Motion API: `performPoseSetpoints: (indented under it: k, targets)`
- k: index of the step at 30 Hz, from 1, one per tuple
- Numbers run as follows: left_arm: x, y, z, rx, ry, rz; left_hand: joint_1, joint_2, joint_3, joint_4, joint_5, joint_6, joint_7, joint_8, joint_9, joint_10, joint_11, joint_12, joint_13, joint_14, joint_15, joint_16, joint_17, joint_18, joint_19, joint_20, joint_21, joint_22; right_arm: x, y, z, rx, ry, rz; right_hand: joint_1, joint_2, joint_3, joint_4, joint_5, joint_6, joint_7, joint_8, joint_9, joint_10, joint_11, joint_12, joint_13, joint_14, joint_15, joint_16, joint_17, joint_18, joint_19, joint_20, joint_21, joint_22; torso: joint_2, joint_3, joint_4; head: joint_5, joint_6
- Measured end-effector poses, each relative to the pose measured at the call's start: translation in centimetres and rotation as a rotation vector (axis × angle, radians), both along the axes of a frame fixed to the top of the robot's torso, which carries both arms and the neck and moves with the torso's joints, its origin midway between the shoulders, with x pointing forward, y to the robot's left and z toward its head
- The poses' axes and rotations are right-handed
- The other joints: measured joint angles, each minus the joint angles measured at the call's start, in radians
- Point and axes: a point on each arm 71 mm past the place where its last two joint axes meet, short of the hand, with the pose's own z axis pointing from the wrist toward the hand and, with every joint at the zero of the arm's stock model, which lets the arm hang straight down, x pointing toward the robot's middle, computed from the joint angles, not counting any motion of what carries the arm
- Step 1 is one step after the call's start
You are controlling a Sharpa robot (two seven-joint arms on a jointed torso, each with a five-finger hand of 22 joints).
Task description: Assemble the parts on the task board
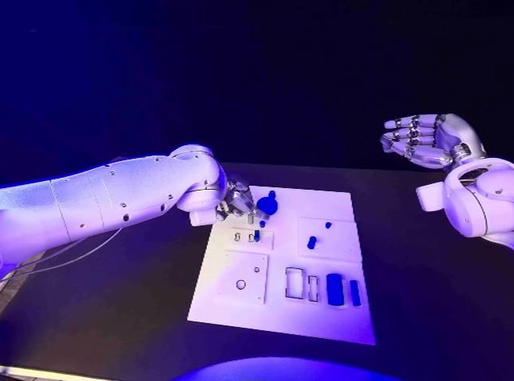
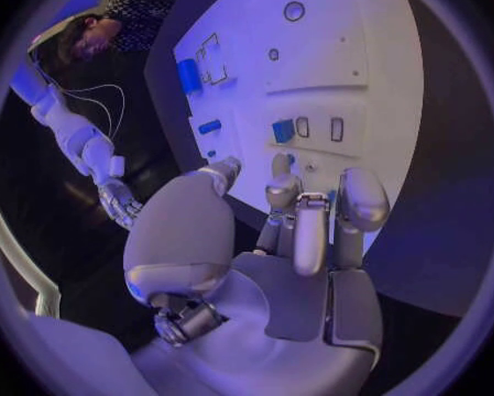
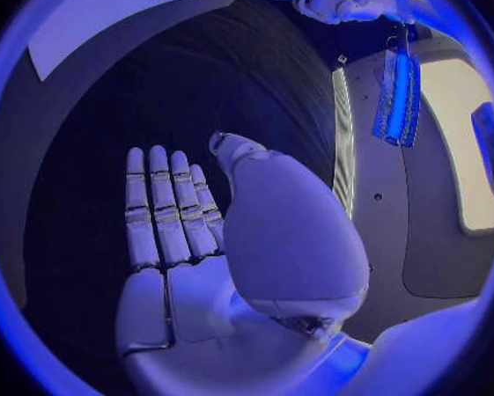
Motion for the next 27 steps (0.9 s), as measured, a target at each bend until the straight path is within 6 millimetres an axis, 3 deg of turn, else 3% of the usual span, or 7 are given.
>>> performPoseSetpoints:
  k: [6,10,27]
  targets:
    - [0.3,-0.2,-0.3,0.041,0.024,-0.014,-0.006,0.004,-0.008,0.000,0.000,0.000,0.000,-0.006,0.000,-0.008,0.000,-0.001,-0.015,0.000,0.000,0.000,0.000,0.000,0.000,0.000,0.004,-0.007,0.3,0.0,-0.3,0.019,0.005,-0.009,-0.022,0.011,-0.014,-0.024,0.000,-0.003,0.000,-0.029,-0.010,-0.021,0.021,-0.072,0.000,-0.021,0.021,-0.057,-0.042,0.000,-0.076,0.016,-0.008,-0.075,0.001,0.0009,-0.0006,-0.001,-0.006]
    - [0.4,-0.3,-0.4,0.061,0.036,-0.018,-0.009,0.001,-0.008,0.000,0.000,0.000,0.000,-0.006,0.000,-0.008,0.000,-0.004,-0.018,0.000,0.000,0.000,0.000,0.000,0.000,0.000,0.004,-0.010,0.4,0.0,-0.4,0.028,0.011,-0.014,-0.026,0.016,-0.027,-0.037,0.000,-0.065,-0.012,-0.061,-0.024,-0.038,0.037,-0.099,0.000,-0.035,0.035,-0.078,-0.057,0.000,-0.079,0.020,-0.008,-0.096,0.001,0.0010,0.0004,0.000,-0.009]
    - [1.0,-0.8,-1.1,0.109,0.067,-0.032,-0.009,0.010,-0.008,0.000,0.000,0.000,0.000,-0.010,0.001,-0.024,0.005,-0.015,-0.029,0.000,0.000,0.000,0.000,0.000,-0.011,0.000,0.000,-0.020,0.6,0.1,-0.9,0.051,0.035,-0.024,-0.031,0.021,-0.032,-0.043,0.000,-0.100,-0.020,-0.080,-0.033,-0.046,0.046,-0.100,0.000,-0.039,0.039,-0.088,-0.068,0.000,-0.079,0.020,-0.008,-0.108,0.002,-0.0004,-0.0001,0.012,-0.020]
